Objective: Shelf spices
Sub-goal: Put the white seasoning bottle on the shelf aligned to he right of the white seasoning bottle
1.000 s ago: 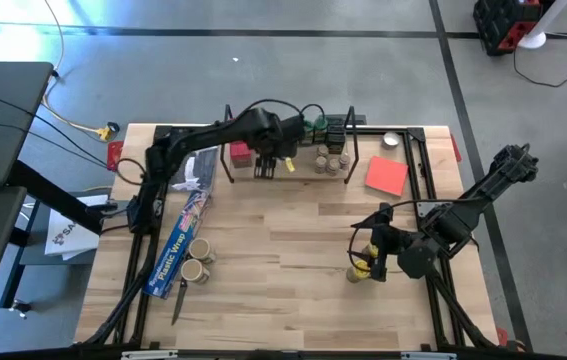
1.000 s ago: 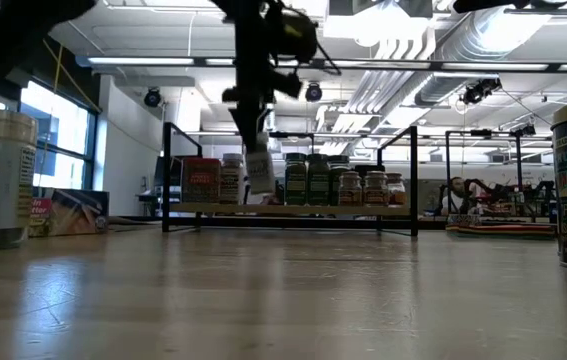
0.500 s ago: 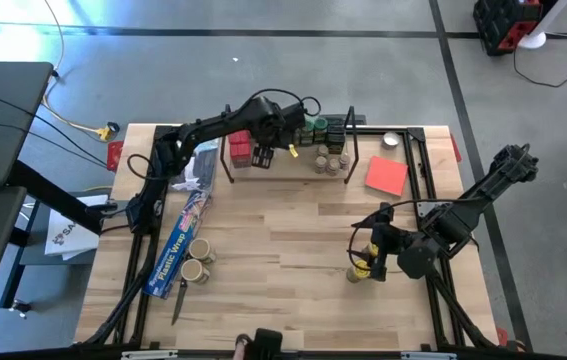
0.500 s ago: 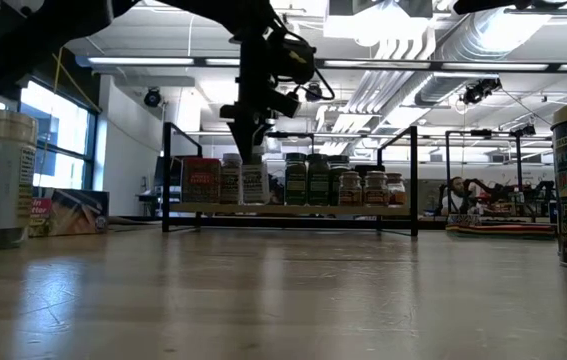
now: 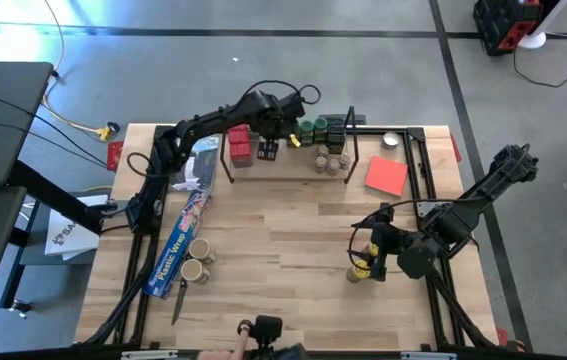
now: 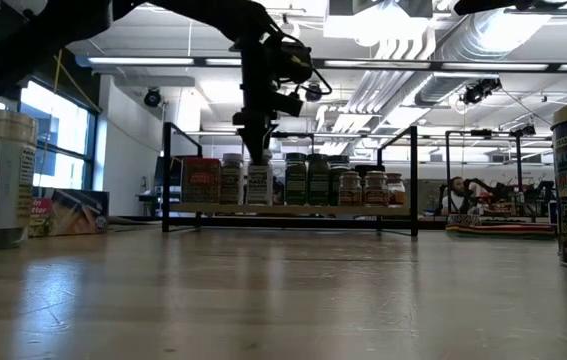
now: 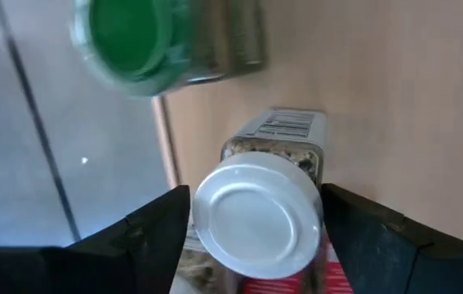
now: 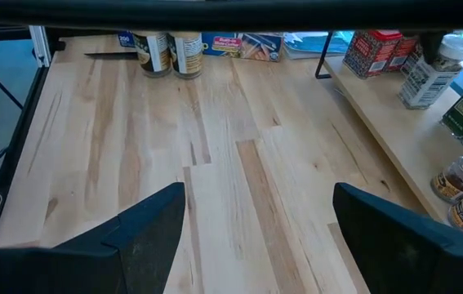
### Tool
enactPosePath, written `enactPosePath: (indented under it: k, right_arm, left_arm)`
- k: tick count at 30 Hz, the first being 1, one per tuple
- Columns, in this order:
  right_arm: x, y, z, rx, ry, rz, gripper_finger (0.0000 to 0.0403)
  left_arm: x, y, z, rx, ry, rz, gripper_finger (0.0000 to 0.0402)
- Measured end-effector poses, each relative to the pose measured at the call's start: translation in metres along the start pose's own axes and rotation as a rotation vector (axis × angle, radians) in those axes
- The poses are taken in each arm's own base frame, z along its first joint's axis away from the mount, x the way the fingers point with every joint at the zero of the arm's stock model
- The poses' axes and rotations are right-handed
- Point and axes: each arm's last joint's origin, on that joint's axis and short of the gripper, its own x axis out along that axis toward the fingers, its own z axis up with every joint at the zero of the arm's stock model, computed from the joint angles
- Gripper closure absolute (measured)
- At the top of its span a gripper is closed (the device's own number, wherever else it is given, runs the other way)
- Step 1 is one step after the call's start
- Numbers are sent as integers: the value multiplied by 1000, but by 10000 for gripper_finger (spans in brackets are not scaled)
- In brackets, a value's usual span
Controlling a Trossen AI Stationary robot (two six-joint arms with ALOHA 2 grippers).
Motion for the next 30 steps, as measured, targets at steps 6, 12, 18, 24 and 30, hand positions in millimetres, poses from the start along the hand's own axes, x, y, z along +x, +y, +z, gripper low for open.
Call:
enactPosePath:
  k: [6,12,18,24,30]
  right_arm:
    - [0,0,0,1,0,0,96]
    - [0,0,0,0,0,0,96]
    - [0,0,0,0,0,0,96]
    - [0,0,0,0,0,0,96]
    - [0,0,0,0,1,1,96]
  left_arm:
    - [3,11,-4,-33,1,48,130]
    - [6,17,-9,-99,-31,11,141]
    - [8,21,-12,-152,-43,-7,156]
    - [9,25,-14,-208,-55,-16,160]
    - [10,26,-15,-246,-56,-9,160]
